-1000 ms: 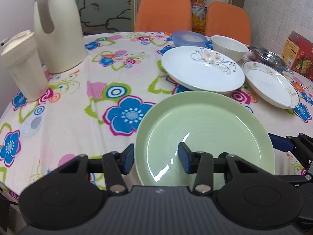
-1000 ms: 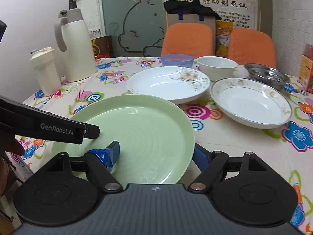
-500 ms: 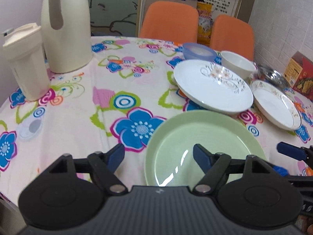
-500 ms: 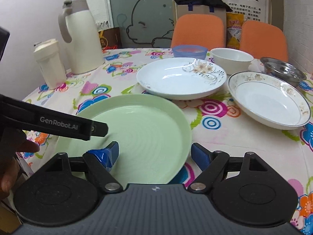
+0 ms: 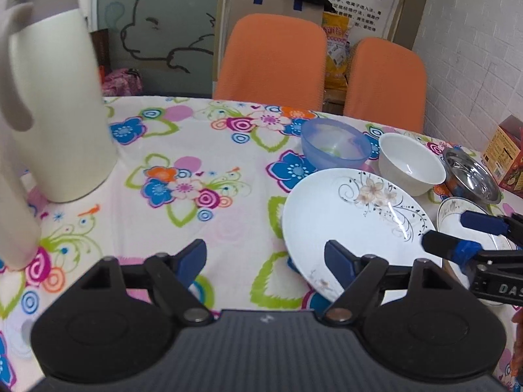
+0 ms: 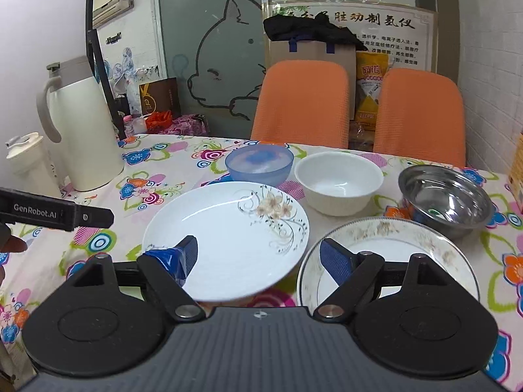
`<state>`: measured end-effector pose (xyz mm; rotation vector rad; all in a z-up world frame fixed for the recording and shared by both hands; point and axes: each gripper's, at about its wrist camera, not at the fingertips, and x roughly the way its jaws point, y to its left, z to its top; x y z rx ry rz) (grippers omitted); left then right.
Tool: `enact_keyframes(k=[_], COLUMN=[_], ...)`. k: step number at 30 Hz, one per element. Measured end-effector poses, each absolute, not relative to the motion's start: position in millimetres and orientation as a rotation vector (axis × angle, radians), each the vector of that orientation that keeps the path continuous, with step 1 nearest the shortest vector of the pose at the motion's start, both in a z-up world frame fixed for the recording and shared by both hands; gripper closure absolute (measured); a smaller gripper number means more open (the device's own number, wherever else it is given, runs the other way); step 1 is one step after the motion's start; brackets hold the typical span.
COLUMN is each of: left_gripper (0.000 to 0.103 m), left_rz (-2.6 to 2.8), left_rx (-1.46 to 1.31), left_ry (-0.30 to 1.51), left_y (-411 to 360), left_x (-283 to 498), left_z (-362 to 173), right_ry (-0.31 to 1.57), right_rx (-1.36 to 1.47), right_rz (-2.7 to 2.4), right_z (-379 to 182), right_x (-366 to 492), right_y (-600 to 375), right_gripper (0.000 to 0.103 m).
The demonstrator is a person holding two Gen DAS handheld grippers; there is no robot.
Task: Organize plates and bowls
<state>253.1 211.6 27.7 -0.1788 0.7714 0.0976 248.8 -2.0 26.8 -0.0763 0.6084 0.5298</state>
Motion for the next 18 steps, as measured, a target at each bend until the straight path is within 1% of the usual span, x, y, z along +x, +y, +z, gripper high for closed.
enact_keyframes(k=[4,8,10,13,18], left_gripper=[0.023,0.023,0.023,0.023,0.023], left_rz=[0.096,0.1,0.112,0.123,0.137], left_rx=[-0.163,-0.155,-0.147,-0.154,-0.166], left_ry=[0.828,0.82,0.823,0.825,0.834], left_y=[207.0,212.2,216.6,224.5,232.3], left_x=[291.1,298.1,298.2,297.1,296.1], left_z=[16.3,12.7,10.2,7.4,3.4], right_ry=[0.673,0.74,0.761,0.756,0.749], right_rx=[-0.14,-0.152,-0.164,-0.177,-0.116], right_rz=[0.538,0.566,0.579,0.545,0.607], right_z=[11.2,-2.6,-8.3,-11.4,-10.0], right_x=[294.1,314.9,318.5,319.4,324.1], right_y=[18.3,28.4,34.5,42.6,53.8], right_gripper=[0.034,0.034,0.032,0.032,0.032])
